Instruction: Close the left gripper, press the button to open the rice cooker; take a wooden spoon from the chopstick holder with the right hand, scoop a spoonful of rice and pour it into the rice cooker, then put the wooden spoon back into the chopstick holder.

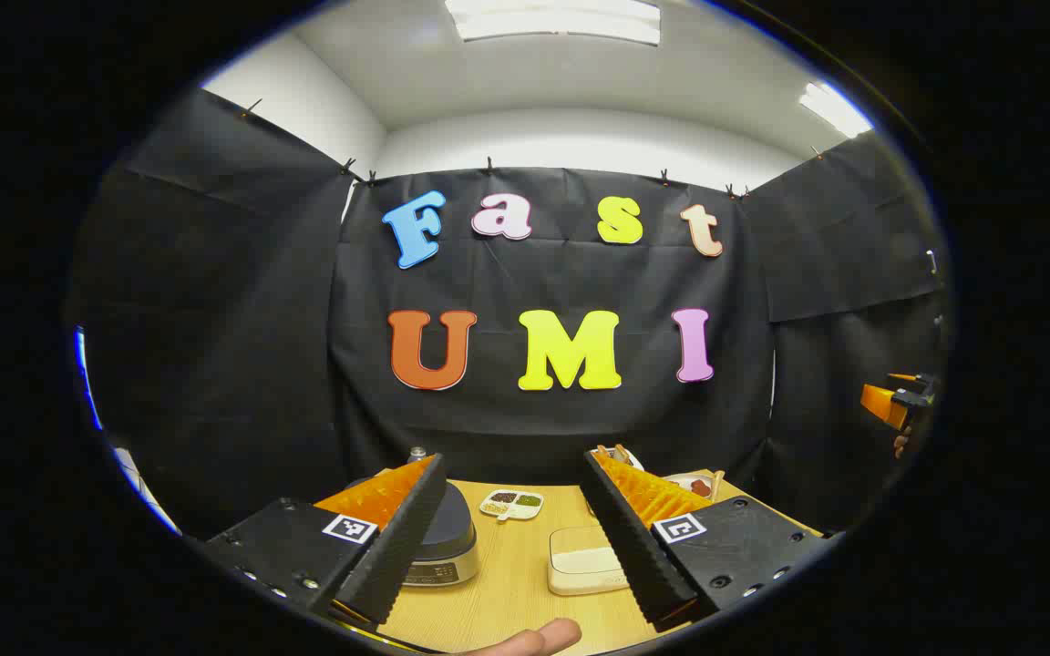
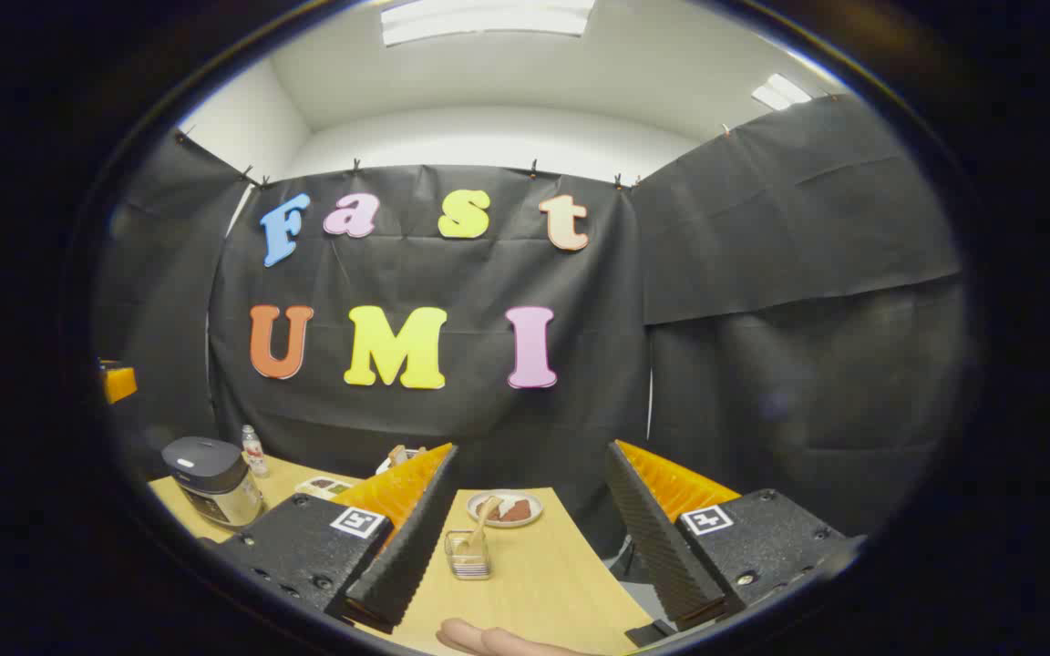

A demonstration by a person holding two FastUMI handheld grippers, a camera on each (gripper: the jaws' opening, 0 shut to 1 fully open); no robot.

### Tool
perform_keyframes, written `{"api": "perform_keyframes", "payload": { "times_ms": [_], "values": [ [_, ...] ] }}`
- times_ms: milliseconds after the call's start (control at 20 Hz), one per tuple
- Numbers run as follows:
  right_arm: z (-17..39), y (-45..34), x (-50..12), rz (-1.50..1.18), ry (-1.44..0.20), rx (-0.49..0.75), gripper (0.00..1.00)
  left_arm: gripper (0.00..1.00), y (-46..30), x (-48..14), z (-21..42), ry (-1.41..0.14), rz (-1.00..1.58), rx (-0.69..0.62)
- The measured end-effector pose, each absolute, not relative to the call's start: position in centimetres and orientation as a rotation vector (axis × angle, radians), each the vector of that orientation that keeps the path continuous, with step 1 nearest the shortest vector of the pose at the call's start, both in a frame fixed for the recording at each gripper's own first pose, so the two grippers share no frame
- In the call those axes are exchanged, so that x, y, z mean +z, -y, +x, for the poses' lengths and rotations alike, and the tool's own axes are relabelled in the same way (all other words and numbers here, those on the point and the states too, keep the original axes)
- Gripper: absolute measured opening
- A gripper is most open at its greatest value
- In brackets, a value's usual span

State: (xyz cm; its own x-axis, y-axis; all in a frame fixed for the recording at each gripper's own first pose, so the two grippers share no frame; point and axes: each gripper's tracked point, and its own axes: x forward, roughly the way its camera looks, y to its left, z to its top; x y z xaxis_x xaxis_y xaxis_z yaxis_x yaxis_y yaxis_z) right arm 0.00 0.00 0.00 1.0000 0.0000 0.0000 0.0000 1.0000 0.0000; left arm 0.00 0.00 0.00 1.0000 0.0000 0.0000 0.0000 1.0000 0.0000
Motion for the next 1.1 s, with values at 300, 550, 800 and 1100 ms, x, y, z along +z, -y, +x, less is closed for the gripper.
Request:
{"api": "perform_keyframes", "payload": {
  "times_ms": [300,550,800,1100],
  "values": [
    [0.4,0.2,-0.4,-0.006,-0.007,-0.003,0.97,0.95,-1.1,-1.1,0.7,-0.017,0.012,0.014],
    [0.3,0.0,-0.5,-0.01,-0.002,-0.002,1.0,0.95,-1.2,-2.0,1.0,-0.039,0.022,0.008],
    [0.2,0.1,-0.9,-0.007,-0.002,0.003,0.97,0.95,-3.2,-3.1,1.9,-0.06,0.022,0.06],
    [0.7,-0.1,-2.0,-0.011,-0.012,0.014,1.0,0.94,-6.0,-5.2,4.1,-0.117,-0.01,0.101]
  ]
}}
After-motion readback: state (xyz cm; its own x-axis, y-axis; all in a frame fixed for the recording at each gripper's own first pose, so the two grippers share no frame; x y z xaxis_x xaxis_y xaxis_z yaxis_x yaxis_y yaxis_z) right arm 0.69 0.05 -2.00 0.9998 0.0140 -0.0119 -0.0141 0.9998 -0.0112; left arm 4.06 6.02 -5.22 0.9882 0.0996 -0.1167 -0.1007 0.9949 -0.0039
